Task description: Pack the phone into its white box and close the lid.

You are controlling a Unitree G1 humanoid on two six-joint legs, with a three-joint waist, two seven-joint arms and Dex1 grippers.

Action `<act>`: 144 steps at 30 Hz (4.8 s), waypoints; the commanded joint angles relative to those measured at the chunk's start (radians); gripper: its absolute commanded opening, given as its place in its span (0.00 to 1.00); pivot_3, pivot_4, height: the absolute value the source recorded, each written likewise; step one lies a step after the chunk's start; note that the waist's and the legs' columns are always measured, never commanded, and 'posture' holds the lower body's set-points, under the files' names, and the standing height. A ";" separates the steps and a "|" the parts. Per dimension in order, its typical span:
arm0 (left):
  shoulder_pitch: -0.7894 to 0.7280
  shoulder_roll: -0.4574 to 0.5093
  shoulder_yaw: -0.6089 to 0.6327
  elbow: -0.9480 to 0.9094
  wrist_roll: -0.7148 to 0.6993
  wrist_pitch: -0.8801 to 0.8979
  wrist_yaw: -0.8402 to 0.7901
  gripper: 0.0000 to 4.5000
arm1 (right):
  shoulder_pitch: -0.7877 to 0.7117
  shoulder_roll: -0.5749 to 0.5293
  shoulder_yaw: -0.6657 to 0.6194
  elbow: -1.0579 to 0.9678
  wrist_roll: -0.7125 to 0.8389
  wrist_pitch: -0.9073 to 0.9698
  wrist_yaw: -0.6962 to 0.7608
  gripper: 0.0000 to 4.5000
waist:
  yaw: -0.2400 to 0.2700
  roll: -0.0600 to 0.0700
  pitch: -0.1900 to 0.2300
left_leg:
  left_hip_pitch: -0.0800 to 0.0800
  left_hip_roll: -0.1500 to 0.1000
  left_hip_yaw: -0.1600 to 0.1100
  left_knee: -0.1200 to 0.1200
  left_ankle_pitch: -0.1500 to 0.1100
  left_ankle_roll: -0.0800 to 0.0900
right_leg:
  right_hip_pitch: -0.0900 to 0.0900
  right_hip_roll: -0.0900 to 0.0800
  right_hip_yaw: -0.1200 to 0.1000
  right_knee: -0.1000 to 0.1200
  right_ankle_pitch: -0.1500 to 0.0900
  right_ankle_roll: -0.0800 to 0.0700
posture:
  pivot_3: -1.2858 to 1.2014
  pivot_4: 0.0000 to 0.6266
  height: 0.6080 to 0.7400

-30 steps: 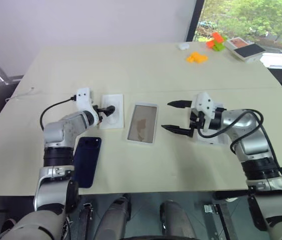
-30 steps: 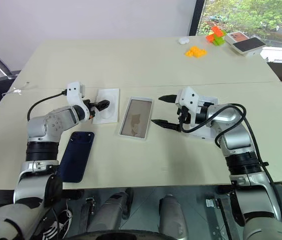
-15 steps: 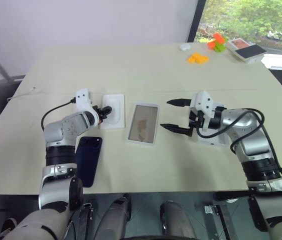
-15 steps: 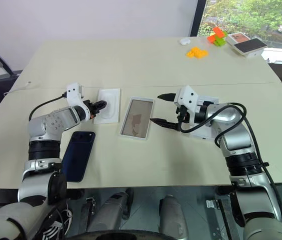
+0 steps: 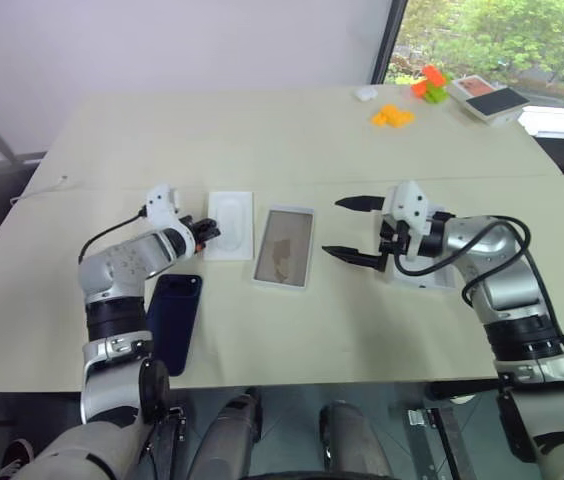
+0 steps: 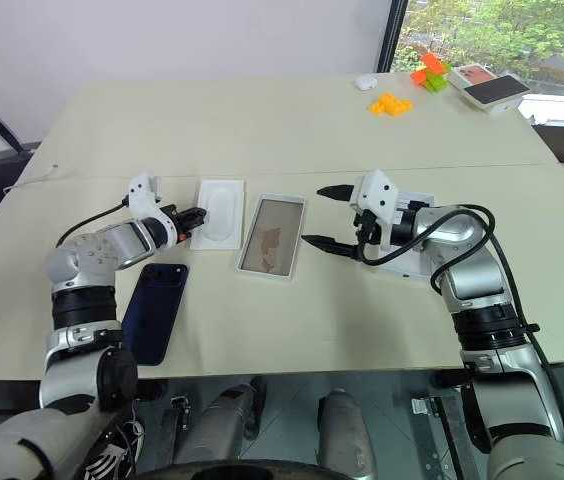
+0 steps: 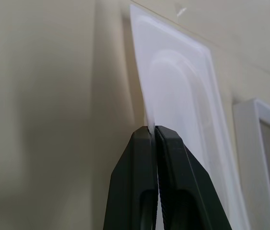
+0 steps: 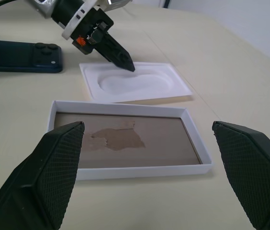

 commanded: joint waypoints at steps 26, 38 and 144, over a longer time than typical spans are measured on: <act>0.005 -0.144 -0.137 -0.324 -0.108 0.220 0.136 0.01 | 0.051 -0.115 -0.029 -0.041 0.012 0.004 0.081 1.00 | 0.005 -0.001 0.001 | 0.000 0.001 0.003 0.001 0.000 0.000 | 0.000 0.000 0.001 0.000 0.000 0.000 | 0.52 0.24 1.00; 0.018 -0.203 -0.127 -0.318 -0.081 0.232 0.167 0.01 | 0.033 -0.101 -0.027 -0.027 -0.002 -0.013 0.045 1.00 | 0.008 -0.001 0.001 | -0.001 0.000 0.003 0.001 0.000 0.000 | 0.001 0.000 0.000 -0.002 0.000 0.000 | 0.52 0.24 1.00; 0.036 -0.152 -0.232 -0.418 0.013 0.118 0.043 0.02 | -0.017 -0.036 -0.023 0.091 -0.031 -0.117 -0.004 1.00 | 0.007 -0.001 0.001 | -0.001 0.000 0.002 0.001 0.000 0.000 | 0.001 0.000 0.000 -0.002 0.000 -0.001 | 0.52 0.24 1.00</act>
